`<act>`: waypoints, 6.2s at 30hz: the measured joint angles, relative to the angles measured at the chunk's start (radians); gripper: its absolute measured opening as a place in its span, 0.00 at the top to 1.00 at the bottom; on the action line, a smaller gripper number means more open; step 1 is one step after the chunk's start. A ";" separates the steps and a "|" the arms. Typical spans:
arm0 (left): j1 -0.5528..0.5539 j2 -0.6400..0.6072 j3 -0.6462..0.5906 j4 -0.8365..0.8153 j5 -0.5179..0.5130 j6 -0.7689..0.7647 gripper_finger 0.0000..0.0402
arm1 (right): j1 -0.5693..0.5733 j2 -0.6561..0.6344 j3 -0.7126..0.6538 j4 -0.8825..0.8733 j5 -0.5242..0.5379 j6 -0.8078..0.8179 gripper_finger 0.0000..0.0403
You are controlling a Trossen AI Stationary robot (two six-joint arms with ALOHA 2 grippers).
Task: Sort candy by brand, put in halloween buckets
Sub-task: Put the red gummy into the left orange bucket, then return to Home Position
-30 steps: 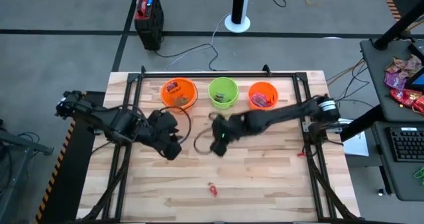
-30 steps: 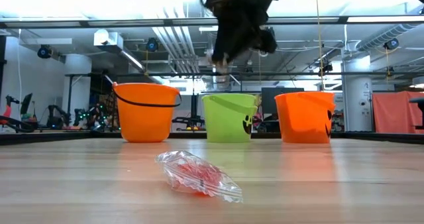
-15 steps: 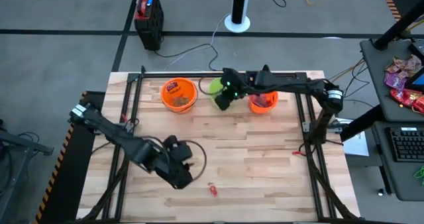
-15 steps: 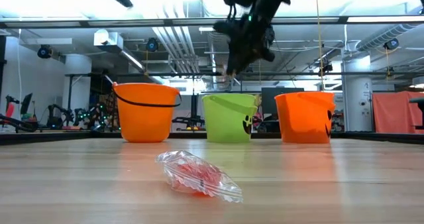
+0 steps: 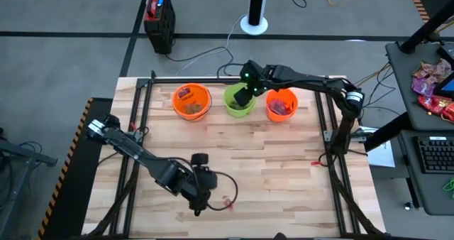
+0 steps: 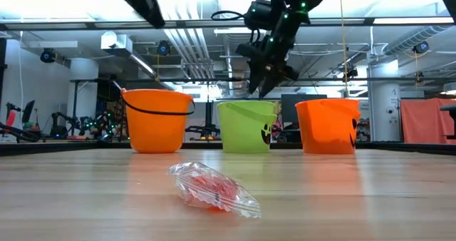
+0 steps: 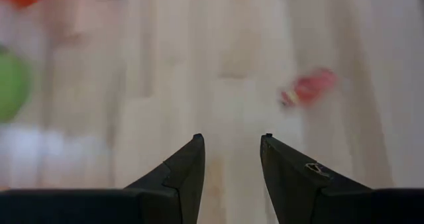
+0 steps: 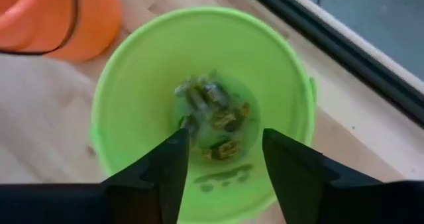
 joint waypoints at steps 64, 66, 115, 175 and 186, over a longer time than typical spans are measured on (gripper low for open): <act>0.989 -0.331 -0.152 -0.172 0.215 -0.086 1.00 | 0.312 -0.313 -0.031 -0.338 0.127 0.011 0.50; 1.068 -0.318 -0.198 -0.171 0.290 -0.068 1.00 | 0.313 -0.313 -0.031 -0.338 0.125 0.000 0.50; 0.000 -0.945 -0.595 0.653 -0.681 0.159 0.65 | 0.379 -1.023 -0.957 0.674 -0.132 -0.155 0.50; 0.496 -1.619 -1.414 0.908 0.017 0.319 0.65 | 0.347 -1.660 -1.540 0.971 -0.364 -0.234 0.50; 0.496 -1.618 -1.414 0.908 0.017 0.319 0.65 | 0.347 -1.659 -1.540 0.971 -0.364 -0.235 0.50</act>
